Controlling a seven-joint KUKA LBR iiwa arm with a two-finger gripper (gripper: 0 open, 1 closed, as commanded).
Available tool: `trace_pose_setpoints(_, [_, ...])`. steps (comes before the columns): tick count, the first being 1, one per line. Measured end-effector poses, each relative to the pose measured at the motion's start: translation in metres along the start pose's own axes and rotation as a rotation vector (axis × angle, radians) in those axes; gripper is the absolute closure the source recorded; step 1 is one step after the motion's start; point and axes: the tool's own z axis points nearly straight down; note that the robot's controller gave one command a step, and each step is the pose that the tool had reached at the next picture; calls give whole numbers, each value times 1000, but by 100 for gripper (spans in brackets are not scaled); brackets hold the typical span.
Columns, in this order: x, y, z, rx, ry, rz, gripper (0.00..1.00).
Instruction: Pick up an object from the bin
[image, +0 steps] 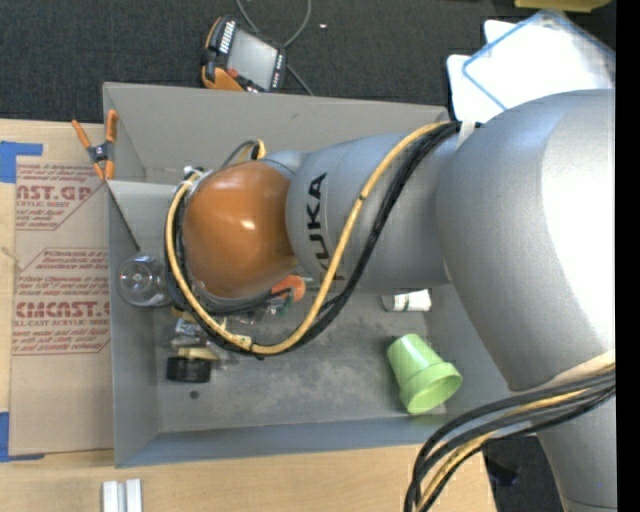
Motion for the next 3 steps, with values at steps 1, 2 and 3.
trace_pose_setpoints(1, [-1, -1, -23, 1, -2, 1, 100])
trace_pose_setpoints(2, [-1, 0, -41, 1, -3, 2, 100])
trace_pose_setpoints(3, [-2, 0, -69, -1, -3, 2, 100])
